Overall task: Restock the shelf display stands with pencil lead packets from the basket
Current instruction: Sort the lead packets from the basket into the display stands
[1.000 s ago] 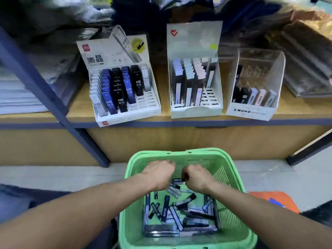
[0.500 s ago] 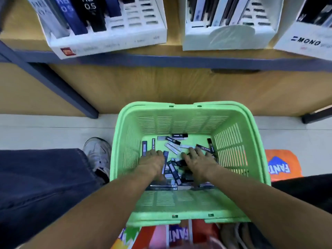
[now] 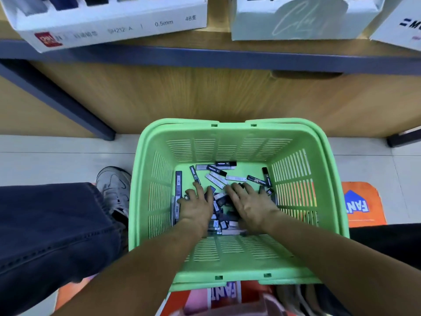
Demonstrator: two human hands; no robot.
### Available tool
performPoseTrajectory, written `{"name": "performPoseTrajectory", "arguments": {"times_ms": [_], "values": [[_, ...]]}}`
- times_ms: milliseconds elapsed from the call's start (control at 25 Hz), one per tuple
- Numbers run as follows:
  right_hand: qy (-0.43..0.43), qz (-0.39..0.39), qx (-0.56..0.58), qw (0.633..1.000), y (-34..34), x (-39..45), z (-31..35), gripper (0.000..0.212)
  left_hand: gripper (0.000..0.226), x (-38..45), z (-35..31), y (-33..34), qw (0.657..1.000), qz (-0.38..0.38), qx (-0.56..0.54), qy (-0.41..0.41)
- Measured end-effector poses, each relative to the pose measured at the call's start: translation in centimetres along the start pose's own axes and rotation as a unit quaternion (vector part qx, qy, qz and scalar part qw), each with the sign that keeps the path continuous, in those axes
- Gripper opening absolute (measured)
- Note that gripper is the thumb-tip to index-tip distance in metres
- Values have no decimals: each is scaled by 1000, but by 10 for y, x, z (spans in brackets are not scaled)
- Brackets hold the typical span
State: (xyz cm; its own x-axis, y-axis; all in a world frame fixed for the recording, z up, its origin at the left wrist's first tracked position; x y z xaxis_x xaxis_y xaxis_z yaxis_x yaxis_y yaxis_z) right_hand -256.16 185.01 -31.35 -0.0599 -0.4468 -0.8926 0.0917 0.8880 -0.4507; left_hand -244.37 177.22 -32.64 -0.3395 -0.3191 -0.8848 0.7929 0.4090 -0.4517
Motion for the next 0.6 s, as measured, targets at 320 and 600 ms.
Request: {"name": "performPoseTrajectory", "arguments": {"times_ms": [320, 600], "values": [[-8, -19, 111, 994, -6, 20, -8, 120, 127, 6, 14, -5, 999, -18, -23, 37], [-18, 1, -3, 1000, 9, 14, 0, 127, 134, 3, -1, 2, 998, -40, 40, 18]]}}
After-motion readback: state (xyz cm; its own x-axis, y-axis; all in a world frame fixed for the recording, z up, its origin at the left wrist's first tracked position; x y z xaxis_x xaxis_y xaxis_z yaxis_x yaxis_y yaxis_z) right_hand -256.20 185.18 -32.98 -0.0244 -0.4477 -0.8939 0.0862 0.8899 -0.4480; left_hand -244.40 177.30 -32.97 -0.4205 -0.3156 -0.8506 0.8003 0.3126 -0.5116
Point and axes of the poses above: each hand's wrist, its own x-axis towards the middle knuckle, its own y-axis out of the palm, z = x × y, the point moved 7 cm from there along x, towards the middle knuckle, and after that the axes turned 12 degrees about z, right-handed, at the moved point
